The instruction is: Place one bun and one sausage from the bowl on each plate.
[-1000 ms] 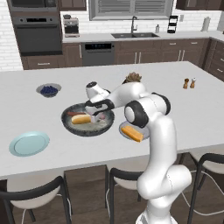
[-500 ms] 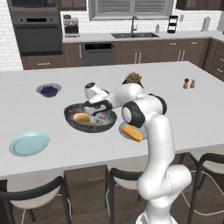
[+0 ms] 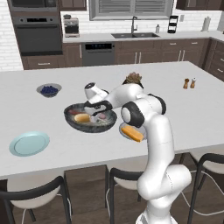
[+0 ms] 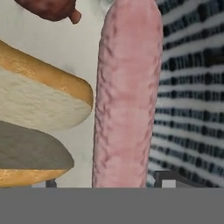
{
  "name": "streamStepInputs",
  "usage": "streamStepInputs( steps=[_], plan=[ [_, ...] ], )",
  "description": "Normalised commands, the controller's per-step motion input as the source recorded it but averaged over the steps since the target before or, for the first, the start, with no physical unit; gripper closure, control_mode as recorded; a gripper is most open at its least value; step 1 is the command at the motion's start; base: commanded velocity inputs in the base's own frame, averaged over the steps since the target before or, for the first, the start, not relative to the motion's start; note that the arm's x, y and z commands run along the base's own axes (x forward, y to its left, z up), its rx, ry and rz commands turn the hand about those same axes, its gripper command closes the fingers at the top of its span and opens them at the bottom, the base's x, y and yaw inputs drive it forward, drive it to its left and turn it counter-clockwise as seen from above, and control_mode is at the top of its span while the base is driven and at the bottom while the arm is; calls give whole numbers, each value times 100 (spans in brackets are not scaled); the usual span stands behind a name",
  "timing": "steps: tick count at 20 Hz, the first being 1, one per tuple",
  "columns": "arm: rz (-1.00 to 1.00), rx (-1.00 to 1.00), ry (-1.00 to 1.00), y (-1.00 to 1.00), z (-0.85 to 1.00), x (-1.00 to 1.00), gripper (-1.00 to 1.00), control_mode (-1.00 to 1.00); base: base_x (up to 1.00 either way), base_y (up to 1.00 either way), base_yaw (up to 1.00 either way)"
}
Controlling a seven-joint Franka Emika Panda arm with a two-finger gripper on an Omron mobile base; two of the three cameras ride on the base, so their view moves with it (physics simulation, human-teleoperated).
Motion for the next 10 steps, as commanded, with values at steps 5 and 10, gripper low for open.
streamStepInputs(
  steps=[5,10],
  plan=[
    [0,1,-1,-43,-44,28,-100,-100,0,0,0],
    [0,1,-2,-38,-49,13,100,-100,0,0,0]
  ],
)
